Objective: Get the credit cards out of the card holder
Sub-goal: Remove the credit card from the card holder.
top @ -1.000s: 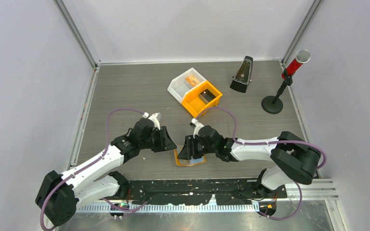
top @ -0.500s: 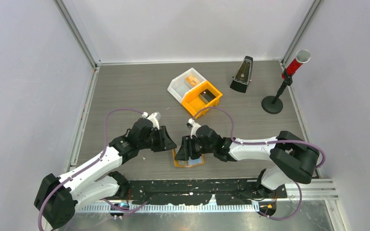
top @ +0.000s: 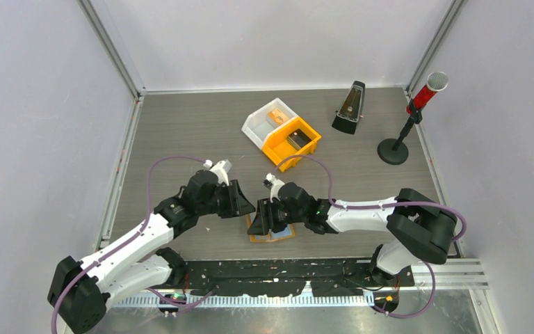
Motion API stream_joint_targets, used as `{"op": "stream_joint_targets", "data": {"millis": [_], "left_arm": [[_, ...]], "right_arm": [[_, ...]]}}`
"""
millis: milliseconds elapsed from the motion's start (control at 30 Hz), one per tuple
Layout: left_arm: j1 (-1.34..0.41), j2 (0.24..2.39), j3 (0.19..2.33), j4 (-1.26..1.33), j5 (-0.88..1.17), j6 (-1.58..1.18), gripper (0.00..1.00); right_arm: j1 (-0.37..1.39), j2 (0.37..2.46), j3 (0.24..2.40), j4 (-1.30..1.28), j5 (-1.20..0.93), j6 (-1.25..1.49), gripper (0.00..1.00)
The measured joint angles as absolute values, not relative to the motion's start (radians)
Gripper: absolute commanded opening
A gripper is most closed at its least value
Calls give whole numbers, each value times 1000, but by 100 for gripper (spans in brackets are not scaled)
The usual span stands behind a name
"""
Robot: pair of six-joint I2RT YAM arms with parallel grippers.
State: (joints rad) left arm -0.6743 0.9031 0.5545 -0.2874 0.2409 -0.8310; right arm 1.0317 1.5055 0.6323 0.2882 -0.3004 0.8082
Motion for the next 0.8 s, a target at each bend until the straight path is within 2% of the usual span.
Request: {"op": "stream_joint_targets", "data": {"millis": [133, 300, 800], "left_arm": [[-674, 933, 554, -277, 255, -833, 23], [-674, 1003, 554, -255, 265, -834, 14], [-674, 1154, 536, -231, 234, -826, 6]], "right_arm": [[1035, 1525, 633, 288, -302, 807, 58], [1035, 1526, 631, 288, -299, 807, 51], [1031, 1385, 611, 177, -199, 766, 46]]}}
